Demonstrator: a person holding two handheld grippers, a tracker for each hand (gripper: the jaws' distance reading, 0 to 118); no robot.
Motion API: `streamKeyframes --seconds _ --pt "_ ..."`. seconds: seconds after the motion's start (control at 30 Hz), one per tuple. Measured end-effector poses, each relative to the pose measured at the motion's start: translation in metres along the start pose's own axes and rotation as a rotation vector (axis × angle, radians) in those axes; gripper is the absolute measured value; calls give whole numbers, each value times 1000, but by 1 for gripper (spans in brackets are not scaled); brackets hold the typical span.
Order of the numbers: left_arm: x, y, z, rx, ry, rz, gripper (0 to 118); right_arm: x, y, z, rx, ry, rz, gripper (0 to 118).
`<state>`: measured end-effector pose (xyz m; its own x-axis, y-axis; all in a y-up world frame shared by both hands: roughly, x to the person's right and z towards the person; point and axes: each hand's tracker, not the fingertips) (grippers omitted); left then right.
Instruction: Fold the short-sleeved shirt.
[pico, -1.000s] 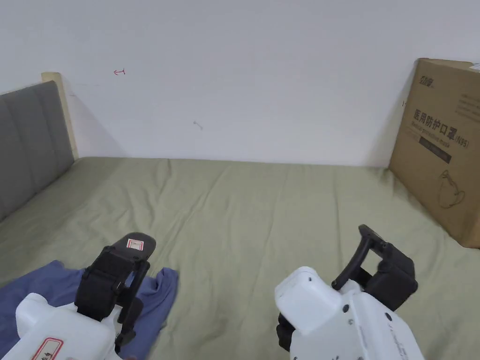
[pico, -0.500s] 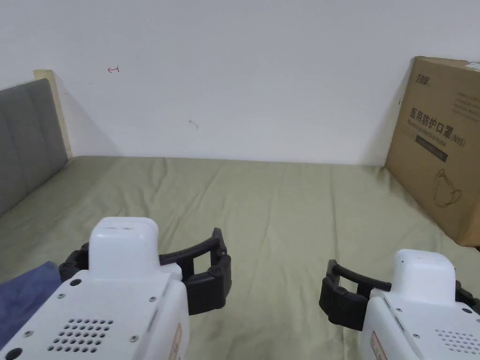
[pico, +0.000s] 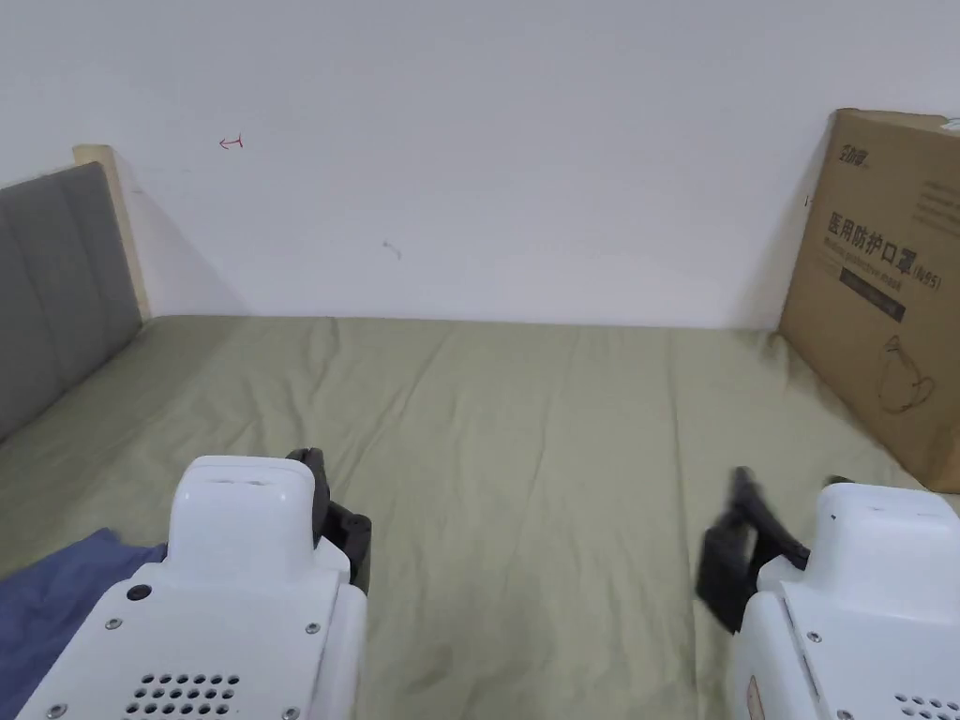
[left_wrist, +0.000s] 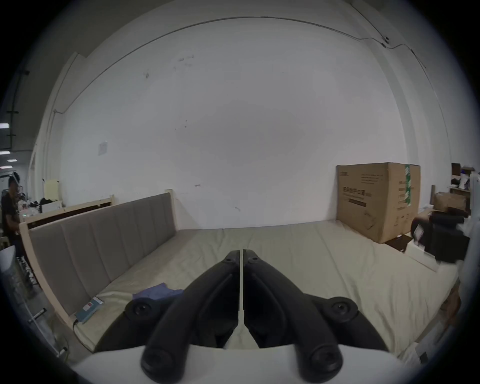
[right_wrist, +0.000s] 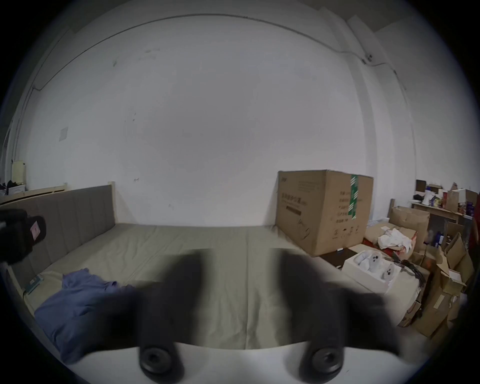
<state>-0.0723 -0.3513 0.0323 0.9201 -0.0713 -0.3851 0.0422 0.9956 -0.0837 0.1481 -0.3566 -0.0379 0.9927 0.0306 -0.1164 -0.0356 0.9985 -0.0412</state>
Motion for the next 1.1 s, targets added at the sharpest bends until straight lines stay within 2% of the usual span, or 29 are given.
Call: streamKeyframes --seconds 0.1,0.17,0.27,0.43,0.57,0.77,0.87,1.0,1.1 --pt "-1 0 -1 -19 -21 15 0 6 2 -7 -58 49 0 5" --pt "-2 -3 -1 -11 -8 7 0 5 -1 -8 -48 29 1 4" --pt "-4 -1 -1 -26 -15 12 0 5 0 -9 -65 58 -4 0" --pt "-12 0 2 -25 7 15 0 -20 9 -2 -79 126 0 0" --pt "-35 6 10 -29 65 29 0 -41 14 -7 -96 265 -33 0" --pt "-88 8 32 -39 284 23 0 -92 14 -2 -139 475 -41 0" --pt "-113 5 39 -61 366 40 0 -110 2 -1 -177 548 -18 0" --pt "-132 -7 39 -105 403 56 0 -127 -5 6 -207 601 -5 0" --pt "-136 -19 29 -160 404 63 0 -134 -7 8 -221 597 13 0"
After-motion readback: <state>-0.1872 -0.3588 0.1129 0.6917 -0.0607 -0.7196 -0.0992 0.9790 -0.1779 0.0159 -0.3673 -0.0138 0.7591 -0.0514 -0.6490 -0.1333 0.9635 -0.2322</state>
